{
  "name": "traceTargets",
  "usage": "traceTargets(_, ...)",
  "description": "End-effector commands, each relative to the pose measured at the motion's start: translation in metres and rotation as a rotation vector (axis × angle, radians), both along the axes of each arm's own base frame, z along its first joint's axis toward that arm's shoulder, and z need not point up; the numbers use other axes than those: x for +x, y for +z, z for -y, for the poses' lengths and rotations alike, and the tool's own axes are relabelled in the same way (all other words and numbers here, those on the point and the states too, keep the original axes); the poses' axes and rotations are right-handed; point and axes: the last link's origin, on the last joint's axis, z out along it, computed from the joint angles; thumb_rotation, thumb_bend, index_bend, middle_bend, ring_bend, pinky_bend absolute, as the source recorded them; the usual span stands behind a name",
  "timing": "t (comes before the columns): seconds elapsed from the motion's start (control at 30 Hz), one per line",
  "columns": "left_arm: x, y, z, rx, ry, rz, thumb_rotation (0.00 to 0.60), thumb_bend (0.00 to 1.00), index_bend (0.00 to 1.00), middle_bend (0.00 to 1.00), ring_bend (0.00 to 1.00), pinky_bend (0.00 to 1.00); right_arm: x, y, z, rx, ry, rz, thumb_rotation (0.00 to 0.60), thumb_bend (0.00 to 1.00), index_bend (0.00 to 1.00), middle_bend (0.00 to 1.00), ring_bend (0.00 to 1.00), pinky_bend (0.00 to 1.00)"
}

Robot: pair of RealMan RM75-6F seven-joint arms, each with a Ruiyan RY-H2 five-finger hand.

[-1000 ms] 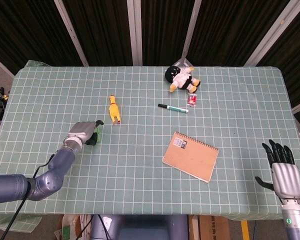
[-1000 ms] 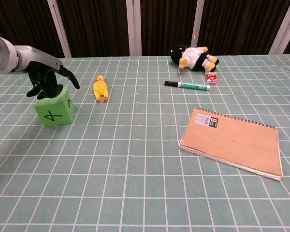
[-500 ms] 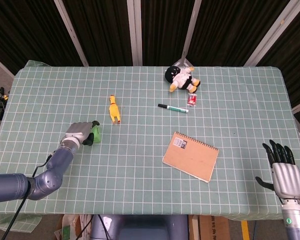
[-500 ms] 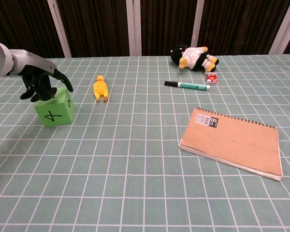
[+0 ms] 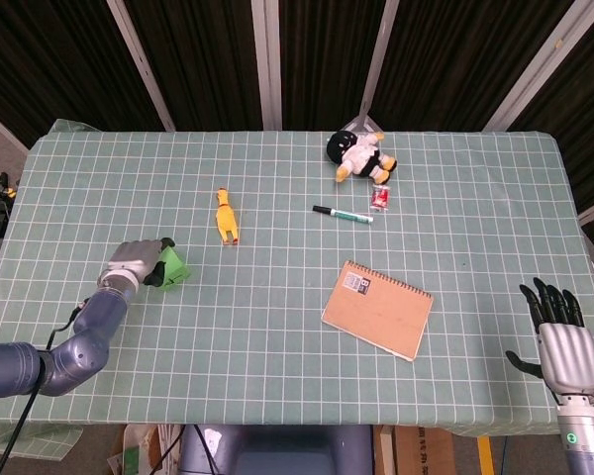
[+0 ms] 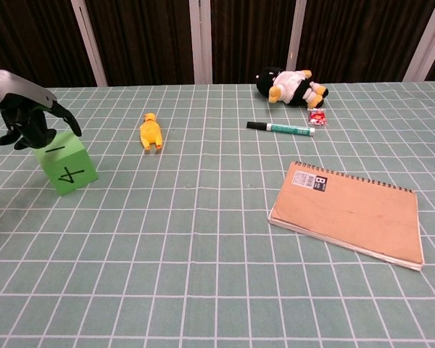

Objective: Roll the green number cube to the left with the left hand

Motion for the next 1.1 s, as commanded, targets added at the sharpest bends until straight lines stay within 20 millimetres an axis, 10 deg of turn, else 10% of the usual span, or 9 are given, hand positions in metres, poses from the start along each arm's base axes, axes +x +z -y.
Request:
traceTargets(0.03, -0.005, 0.005, 0.0, 0.003, 0.011, -0.001, 0.6, 0.94, 0.16, 0.84, 0.68, 0.72, 0.0, 0.0, 0.0, 0.001, 0.001, -0.001, 0.6, 0.15, 0.1, 0.01, 0.0, 0.05)
traceTargets(1.1, -0.045, 0.029, 0.016, -0.057, 0.051, -0.105, 0.6, 0.94, 0.16, 0.84, 0.68, 0.72, 0.001, -0.001, -0.001, 0.001, -0.006, -0.003, 0.6, 0.15, 0.1, 0.01, 0.0, 0.05)
